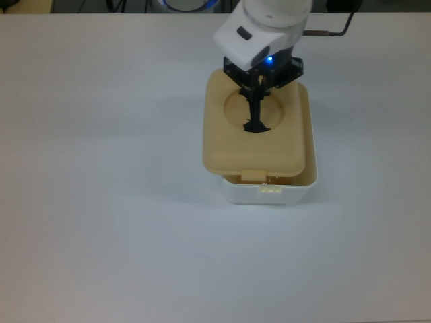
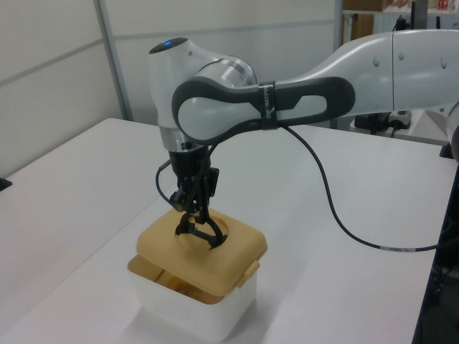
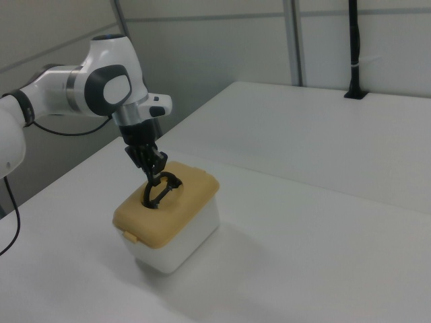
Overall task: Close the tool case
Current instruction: 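Lower the lid onto the box rim and press it down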
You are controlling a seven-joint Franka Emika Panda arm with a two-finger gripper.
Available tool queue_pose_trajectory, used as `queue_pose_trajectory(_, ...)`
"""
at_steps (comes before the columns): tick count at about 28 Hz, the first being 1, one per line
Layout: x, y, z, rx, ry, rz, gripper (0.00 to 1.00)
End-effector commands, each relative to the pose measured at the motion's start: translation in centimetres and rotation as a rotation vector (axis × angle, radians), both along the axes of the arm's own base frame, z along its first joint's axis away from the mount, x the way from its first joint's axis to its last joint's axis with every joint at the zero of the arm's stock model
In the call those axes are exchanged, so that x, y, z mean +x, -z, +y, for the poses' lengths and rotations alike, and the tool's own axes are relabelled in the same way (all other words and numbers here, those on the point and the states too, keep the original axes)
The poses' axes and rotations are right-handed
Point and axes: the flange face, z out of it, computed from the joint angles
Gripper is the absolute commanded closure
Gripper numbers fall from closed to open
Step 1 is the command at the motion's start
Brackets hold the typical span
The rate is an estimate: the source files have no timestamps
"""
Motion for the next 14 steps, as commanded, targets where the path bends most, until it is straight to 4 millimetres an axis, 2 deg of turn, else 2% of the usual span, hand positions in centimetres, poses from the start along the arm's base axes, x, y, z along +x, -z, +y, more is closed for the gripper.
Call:
queue_pose_trajectory(1, -0.8, 0.3, 1.9, -0.006, -0.003, 0.013, 1.00)
queue_pose_trajectory(6, -0.7, 1.3, 3.2, -0.010, -0.001, 0.018, 1.00)
queue_pose_trajectory(14, -0.5, 1.9, 3.4, -0.012, 0.002, 0.024, 1.00)
